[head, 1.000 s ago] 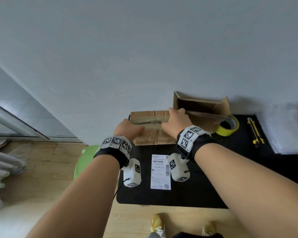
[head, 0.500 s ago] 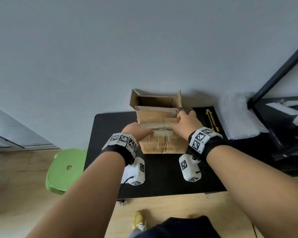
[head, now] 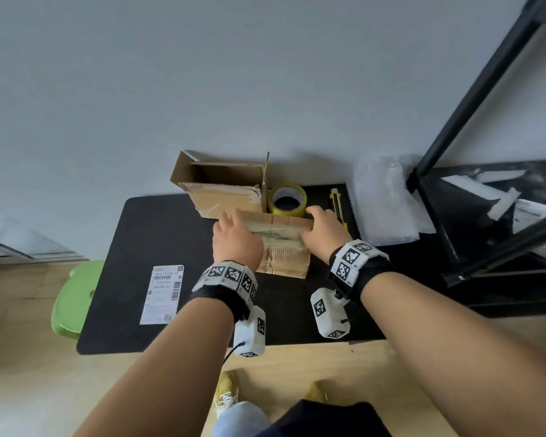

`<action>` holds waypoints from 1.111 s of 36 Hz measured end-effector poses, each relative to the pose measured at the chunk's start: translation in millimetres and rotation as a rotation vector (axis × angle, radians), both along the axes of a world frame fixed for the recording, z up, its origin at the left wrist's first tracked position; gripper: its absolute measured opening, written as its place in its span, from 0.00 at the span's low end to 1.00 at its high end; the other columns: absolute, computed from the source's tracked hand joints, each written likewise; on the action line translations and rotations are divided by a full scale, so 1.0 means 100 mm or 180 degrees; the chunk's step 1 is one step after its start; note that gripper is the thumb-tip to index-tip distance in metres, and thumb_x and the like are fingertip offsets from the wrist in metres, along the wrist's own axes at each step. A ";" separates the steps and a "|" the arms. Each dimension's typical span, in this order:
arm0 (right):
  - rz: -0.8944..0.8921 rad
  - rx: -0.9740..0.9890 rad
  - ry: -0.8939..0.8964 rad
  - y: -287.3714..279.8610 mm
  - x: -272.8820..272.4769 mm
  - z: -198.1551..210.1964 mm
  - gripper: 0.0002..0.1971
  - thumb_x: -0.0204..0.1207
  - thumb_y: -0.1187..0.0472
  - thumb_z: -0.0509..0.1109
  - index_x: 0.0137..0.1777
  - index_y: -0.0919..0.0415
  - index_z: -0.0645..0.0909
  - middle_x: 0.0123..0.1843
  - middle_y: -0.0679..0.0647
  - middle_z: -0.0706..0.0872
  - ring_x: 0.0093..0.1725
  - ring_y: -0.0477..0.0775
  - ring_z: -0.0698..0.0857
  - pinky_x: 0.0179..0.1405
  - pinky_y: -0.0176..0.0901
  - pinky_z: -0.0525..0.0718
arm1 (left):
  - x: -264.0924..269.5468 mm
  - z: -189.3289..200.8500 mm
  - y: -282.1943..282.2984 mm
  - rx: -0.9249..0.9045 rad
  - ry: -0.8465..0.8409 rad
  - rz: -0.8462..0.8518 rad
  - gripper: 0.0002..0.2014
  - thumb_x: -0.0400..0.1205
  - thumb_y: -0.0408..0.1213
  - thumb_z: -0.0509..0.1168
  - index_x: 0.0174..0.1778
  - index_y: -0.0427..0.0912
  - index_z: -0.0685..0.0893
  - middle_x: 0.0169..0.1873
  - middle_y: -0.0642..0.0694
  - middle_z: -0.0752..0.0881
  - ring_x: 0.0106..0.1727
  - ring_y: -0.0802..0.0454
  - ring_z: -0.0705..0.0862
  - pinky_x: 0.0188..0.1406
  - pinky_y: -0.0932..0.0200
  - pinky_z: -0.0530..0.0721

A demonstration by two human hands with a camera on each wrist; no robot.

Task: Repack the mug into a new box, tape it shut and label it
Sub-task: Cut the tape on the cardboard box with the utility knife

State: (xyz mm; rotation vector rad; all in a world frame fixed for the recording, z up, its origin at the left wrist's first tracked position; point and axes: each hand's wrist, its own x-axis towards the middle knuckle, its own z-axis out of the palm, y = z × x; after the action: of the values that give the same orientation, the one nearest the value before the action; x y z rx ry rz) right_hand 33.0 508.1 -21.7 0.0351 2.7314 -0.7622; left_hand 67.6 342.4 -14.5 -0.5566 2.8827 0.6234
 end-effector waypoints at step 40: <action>0.0179 0.0767 -0.0787 0.49 -0.69 -0.65 0.33 0.80 0.62 0.62 0.83 0.41 0.57 0.70 0.67 0.76 0.66 0.69 0.78 0.68 0.58 0.78 | -0.20 -0.31 0.67 -0.0429 0.0183 -0.0973 0.29 0.88 0.54 0.44 0.84 0.48 0.54 0.85 0.50 0.53 0.85 0.51 0.44 0.84 0.51 0.40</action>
State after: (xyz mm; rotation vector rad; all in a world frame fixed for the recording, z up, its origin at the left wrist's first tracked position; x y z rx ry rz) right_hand -36.3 556.8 -86.4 0.0978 2.5588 -0.3813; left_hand 47.3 409.1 -45.9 -0.1071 2.9905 0.4074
